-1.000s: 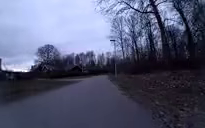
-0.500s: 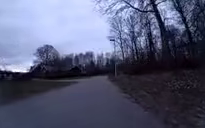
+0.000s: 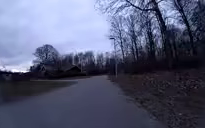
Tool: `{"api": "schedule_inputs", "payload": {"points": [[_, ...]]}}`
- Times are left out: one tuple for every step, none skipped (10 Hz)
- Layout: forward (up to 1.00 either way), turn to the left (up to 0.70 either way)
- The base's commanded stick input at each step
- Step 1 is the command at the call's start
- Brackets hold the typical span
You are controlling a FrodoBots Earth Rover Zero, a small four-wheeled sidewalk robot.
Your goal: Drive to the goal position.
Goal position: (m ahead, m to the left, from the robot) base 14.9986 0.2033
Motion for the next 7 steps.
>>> {"api": "schedule_inputs", "payload": {"points": [[0.7, 0.0], [0.7, 0.0], [0.7, 0.0], [0.7, 0.0], [0.7, 0.0], [0.7, 0.0], [0.7, 0.0]]}}
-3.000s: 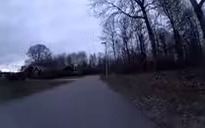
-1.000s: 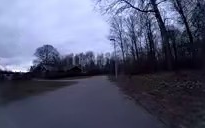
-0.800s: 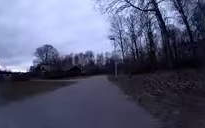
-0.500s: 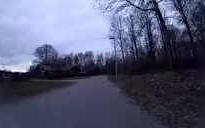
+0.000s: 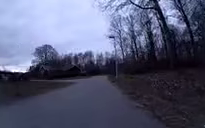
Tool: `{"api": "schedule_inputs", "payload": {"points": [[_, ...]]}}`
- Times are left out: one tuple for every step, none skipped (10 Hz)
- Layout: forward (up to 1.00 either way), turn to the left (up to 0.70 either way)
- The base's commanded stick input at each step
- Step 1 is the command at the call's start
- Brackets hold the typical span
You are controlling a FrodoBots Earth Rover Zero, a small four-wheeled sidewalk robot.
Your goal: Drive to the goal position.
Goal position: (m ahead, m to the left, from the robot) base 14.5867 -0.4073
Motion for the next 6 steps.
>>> {"api": "schedule_inputs", "payload": {"points": [[0.7, 0.0], [0.7, 0.0], [0.7, 0.0], [0.7, 0.0], [0.7, 0.0], [0.7, 0.0]]}}
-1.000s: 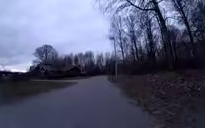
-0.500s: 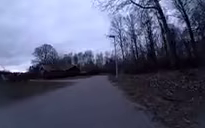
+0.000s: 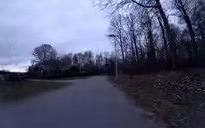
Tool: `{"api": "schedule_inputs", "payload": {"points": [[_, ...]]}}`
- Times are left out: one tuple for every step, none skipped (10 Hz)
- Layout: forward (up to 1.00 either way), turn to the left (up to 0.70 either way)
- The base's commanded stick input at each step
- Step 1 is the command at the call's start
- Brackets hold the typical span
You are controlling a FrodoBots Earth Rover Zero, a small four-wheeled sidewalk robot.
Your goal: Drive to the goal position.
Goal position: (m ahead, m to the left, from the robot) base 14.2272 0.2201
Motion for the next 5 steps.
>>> {"api": "schedule_inputs", "payload": {"points": [[0.7, 0.0], [0.7, 0.0], [0.7, 0.0], [0.7, 0.0], [0.7, 0.0]]}}
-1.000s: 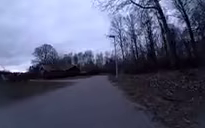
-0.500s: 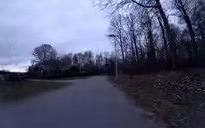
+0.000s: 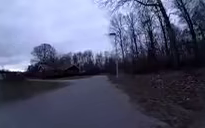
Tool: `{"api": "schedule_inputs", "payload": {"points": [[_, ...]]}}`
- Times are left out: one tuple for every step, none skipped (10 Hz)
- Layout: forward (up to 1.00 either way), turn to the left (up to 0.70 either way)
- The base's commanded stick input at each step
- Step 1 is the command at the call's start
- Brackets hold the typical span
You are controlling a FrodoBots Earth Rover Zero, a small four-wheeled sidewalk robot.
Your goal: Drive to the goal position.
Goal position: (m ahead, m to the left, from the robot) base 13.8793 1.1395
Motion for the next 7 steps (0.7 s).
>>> {"api": "schedule_inputs", "payload": {"points": [[0.7, 0.0], [0.7, 0.0], [0.7, 0.0], [0.7, 0.0], [0.7, 0.0], [0.7, 0.0], [0.7, 0.0]]}}
